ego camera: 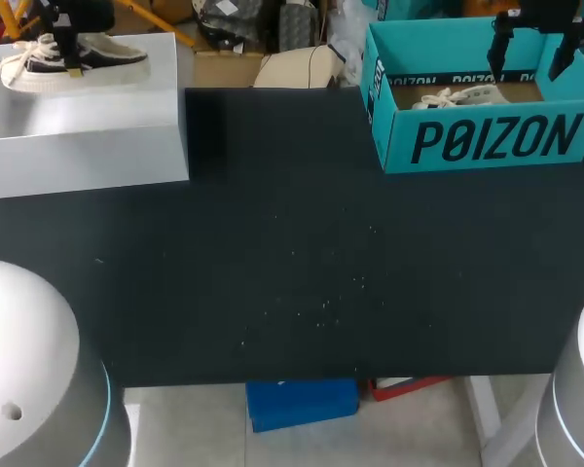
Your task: Take the shoe out of the shoebox, open the shoe tongue, remove and reinsert the insole, then place the shoe into the shoebox
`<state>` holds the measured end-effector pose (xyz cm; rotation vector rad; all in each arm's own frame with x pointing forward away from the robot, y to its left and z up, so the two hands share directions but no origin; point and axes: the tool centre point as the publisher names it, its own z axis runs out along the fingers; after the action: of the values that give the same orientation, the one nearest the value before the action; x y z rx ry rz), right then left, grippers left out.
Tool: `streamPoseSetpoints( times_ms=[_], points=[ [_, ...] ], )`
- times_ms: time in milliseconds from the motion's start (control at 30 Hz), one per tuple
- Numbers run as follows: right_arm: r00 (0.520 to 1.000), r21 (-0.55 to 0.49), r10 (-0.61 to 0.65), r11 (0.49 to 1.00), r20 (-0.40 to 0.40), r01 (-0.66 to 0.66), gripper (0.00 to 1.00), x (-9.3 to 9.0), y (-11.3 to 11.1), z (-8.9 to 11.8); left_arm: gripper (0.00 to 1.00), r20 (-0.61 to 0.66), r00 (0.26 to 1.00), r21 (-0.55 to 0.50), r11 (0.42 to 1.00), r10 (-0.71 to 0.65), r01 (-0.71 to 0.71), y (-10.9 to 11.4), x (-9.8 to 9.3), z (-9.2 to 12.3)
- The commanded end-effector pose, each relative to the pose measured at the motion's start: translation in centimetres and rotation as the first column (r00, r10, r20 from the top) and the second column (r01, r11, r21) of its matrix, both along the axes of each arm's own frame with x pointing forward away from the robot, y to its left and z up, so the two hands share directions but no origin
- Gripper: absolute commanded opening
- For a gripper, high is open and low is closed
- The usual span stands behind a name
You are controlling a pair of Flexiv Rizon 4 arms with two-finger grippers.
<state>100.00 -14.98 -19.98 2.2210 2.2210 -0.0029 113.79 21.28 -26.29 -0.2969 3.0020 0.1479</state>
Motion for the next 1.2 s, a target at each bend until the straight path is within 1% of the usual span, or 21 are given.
streamPoseSetpoints(
  times_ms=[33,167,200,267,400,533,600,633,667,800,967,1200],
  points=[
    [1.0,0.001,0.0,1.0,0.0,0.0,1.0,0.0,0.0,0.0,0.0,0.28,0.96,0.089,0.996,-0.014,-0.011,-5.6,-9.6,10.5],
    [1.0,0.001,0.0,1.0,0.0,0.0,1.0,0.0,0.0,0.0,0.0,0.316,0.949,0.08,0.997,-0.009,-0.017,-10.7,-12.9,13.1],
    [1.0,0.001,0.0,1.0,0.0,0.0,1.0,0.0,0.0,0.0,0.0,0.32,0.947,0.077,0.997,-0.009,-0.017,-11.6,-13.4,13.3],
    [1.0,0.001,0.0,1.0,0.0,0.0,1.0,0.0,0.0,0.0,0.0,0.324,0.946,0.069,0.998,-0.014,-0.009,-14.9,-15.2,13.9],
    [1.0,0.001,0.0,1.0,0.0,0.0,1.0,0.0,0.0,0.0,0.0,0.341,0.938,0.076,0.997,-0.059,0.035,-20.8,-18.0,13.8],
    [1.0,0.001,0.0,1.0,0.0,0.0,1.0,0.0,0.0,0.0,0.0,0.303,0.951,0.035,0.998,-0.062,0.054,-26.1,-20.2,12.6],
    [1.0,0.001,0.0,1.0,0.0,0.0,1.0,0.0,0.0,0.0,0.0,0.289,0.954,0.029,0.996,-0.086,0.081,-28.6,-21.2,11.5],
    [1.0,0.001,0.0,1.0,0.0,0.0,1.0,0.0,0.0,0.0,0.0,0.281,0.955,0.025,0.996,-0.091,0.088,-29.3,-21.5,11.2],
    [1.0,0.001,0.0,1.0,0.0,0.0,1.0,0.0,0.0,0.0,0.0,0.265,0.959,0.013,0.995,-0.102,0.102,-30.7,-22.1,10.4],
    [1.0,0.001,0.0,1.0,0.0,0.0,1.0,0.0,0.0,0.0,0.0,0.218,0.97,-0.03,0.993,-0.104,0.113,-33.9,-23.2,7.6],
    [1.0,0.001,0.0,1.0,0.0,0.0,1.0,0.0,0.0,0.0,0.0,0.161,0.981,-0.066,0.99,-0.109,0.121,-36.2,-23.9,3.7],
    [1.0,0.001,0.0,1.0,0.0,0.0,1.0,0.0,0.0,0.0,0.0,0.086,0.983,-0.061,0.984,-0.164,0.17,-38.5,-24.9,-2.4]
  ],
)
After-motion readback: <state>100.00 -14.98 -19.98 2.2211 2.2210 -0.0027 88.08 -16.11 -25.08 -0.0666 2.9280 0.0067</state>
